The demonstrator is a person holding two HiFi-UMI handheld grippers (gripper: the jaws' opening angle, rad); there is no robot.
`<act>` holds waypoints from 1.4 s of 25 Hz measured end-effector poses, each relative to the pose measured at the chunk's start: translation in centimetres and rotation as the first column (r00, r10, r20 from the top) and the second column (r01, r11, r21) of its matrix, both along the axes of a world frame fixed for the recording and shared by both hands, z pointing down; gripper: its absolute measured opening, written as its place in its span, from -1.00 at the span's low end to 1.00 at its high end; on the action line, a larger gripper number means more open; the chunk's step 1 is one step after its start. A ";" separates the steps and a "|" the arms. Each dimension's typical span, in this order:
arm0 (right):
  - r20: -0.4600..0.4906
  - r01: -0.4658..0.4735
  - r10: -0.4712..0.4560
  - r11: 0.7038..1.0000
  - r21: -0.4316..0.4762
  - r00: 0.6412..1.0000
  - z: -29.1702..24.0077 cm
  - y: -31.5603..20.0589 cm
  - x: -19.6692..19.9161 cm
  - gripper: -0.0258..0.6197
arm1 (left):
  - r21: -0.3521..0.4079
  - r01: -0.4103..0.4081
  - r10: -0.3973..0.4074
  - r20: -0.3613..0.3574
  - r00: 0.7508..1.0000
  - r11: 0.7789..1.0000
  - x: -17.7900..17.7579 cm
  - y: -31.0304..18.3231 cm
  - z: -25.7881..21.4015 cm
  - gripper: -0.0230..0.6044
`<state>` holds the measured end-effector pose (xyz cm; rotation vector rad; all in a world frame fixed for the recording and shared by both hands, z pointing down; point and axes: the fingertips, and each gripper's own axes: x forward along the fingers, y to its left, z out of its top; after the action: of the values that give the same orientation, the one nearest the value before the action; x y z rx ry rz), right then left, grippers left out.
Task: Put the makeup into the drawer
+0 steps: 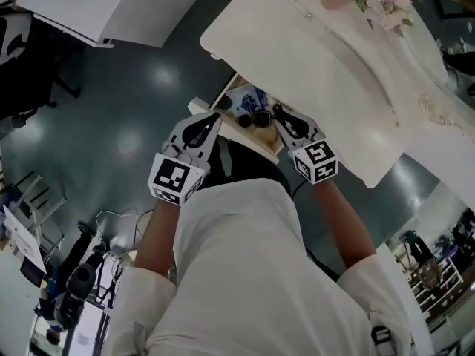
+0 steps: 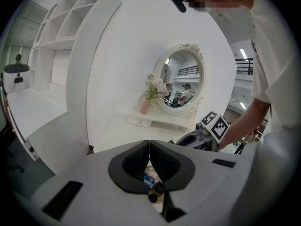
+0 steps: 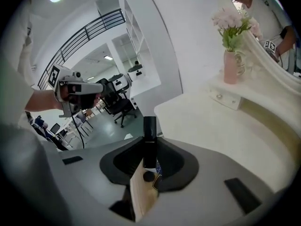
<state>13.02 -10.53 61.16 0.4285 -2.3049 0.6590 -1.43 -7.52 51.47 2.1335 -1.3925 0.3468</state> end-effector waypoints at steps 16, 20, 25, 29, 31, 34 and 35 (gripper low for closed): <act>-0.095 0.156 -0.170 0.978 -0.135 0.981 10.5 3.2 -4.4 -0.60 | -0.110 0.060 -0.061 -0.013 0.998 0.992 -0.3 1.6 5.6 -0.87; -0.124 0.160 -0.180 0.975 -0.154 0.976 13.4 3.7 -5.2 -0.60 | -0.137 0.070 -0.072 -0.013 0.997 0.988 -0.4 2.1 7.1 -0.87; -0.187 0.166 -0.196 0.972 -0.168 0.963 16.8 4.0 -5.4 -0.60 | -0.155 0.080 -0.084 -0.024 0.996 0.985 -0.1 2.1 8.7 -0.87; -0.230 0.182 -0.218 0.969 -0.168 0.948 19.1 4.5 -5.6 -0.60 | -0.176 0.089 -0.096 -0.031 0.995 0.980 -0.2 2.5 9.8 -0.87; -0.249 0.185 -0.223 0.968 -0.168 0.942 20.2 4.5 -5.7 -0.60 | -0.180 0.090 -0.097 -0.032 0.995 0.980 -0.4 2.6 10.3 -0.87; -0.275 0.182 -0.225 0.968 -0.173 0.935 21.5 4.6 -5.8 -0.60 | -0.181 0.088 -0.095 -0.032 0.995 0.980 -0.5 2.4 10.6 -0.87; -0.284 0.181 -0.226 0.968 -0.175 0.932 21.8 4.6 -5.7 -0.60 | -0.181 0.088 -0.095 -0.033 0.995 0.980 -0.5 2.4 10.7 -0.87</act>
<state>7.36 -5.93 82.98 0.2000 -1.9629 0.6074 -1.95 -5.09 62.15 1.9141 -1.3762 0.3754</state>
